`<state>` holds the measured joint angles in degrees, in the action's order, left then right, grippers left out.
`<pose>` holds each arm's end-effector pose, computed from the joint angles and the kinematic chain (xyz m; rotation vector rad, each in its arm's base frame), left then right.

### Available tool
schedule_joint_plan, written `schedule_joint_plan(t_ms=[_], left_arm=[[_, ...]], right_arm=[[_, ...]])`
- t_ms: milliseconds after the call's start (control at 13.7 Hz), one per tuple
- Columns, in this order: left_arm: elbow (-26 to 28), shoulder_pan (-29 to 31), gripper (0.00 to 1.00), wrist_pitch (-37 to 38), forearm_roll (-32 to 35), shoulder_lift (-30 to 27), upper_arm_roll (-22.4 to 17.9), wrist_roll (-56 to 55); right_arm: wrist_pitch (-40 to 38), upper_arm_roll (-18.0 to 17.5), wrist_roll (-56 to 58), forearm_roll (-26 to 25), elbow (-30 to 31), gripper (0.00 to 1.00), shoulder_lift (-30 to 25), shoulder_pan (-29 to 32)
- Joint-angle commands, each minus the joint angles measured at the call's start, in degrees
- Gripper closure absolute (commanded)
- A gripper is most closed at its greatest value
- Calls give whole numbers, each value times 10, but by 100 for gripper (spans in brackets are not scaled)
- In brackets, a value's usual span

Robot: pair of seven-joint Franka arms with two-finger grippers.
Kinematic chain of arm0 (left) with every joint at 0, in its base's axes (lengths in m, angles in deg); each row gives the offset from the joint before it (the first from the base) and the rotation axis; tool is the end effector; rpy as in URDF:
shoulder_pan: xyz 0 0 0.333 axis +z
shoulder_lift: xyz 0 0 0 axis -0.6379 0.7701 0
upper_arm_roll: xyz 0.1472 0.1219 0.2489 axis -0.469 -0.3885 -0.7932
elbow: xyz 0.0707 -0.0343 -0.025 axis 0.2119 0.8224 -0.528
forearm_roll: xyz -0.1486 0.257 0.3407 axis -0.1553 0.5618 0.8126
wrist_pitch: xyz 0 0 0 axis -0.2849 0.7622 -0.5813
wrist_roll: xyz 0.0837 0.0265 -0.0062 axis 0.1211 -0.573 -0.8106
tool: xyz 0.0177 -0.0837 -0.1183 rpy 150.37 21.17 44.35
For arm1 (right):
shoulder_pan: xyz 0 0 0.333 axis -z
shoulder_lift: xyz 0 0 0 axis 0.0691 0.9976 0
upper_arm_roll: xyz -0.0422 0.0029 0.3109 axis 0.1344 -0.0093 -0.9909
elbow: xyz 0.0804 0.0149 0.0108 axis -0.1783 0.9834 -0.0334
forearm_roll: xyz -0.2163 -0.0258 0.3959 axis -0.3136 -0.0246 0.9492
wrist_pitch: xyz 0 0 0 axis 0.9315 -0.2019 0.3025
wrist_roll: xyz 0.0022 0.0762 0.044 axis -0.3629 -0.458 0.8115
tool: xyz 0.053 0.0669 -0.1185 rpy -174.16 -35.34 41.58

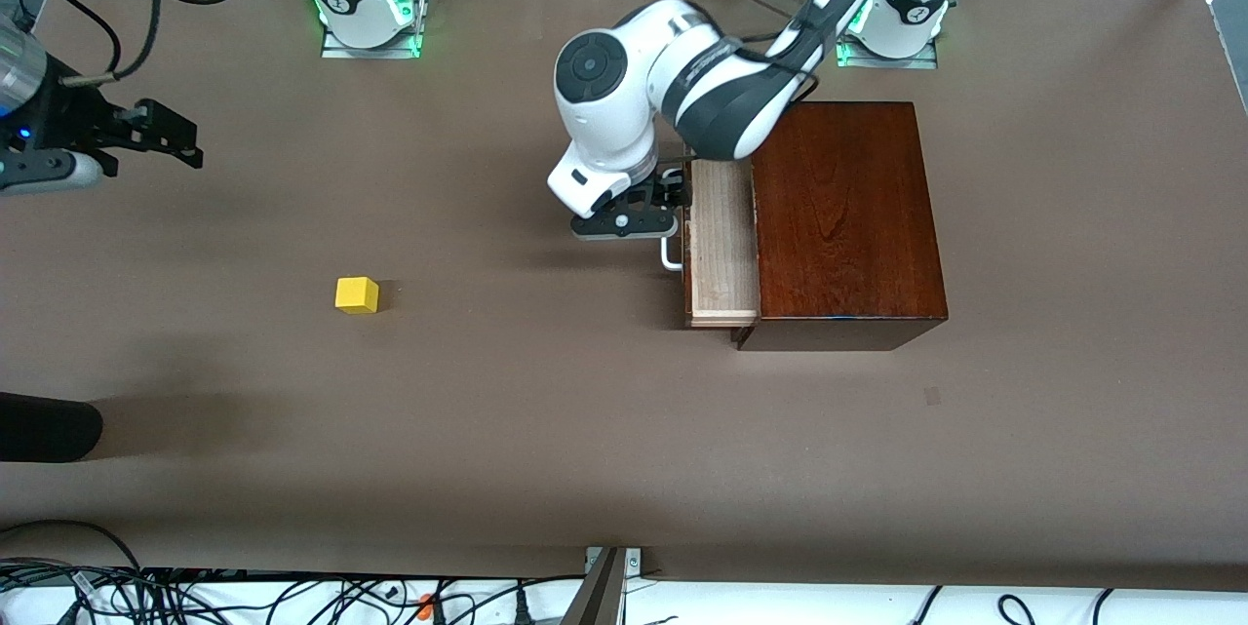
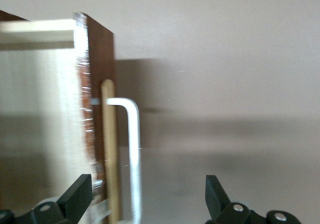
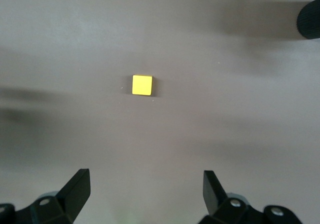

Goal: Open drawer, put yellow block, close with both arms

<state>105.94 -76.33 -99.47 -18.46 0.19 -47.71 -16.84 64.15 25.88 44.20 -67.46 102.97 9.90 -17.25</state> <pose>0.5503 -0.5441 0.3395 -3.0084 0.0320 0.0783 0.6211 0.0221 0.5407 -3.1313 -0.1803 0.1027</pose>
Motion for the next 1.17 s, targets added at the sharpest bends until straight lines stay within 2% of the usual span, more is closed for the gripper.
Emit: schedule_joint_plan(t_ms=[0,365,510,656,802,1094], left_arm=[[3,41,0,52,-29,-53,0,92],[7,181,0,126,-116,-116,-1,287],[5,230,0,136,-116,-130,-1,345],[6,281,0,155,-116,-148,-1,405],[4,311,0,166,-113,-158,-5,433],[5,376,0,180,-112,-171,-2,492]], right_arm=[[-8,-4,9,-3,-14,0,46,2],[5,-6,12,5,0,0,99,-2],[77,-6,7,22,46,0,115,-2],[182,-6,4,52,134,0,116,-2],[263,-6,3,64,186,0,130,-2],[319,-9,-25,98,197,0,173,-4]])
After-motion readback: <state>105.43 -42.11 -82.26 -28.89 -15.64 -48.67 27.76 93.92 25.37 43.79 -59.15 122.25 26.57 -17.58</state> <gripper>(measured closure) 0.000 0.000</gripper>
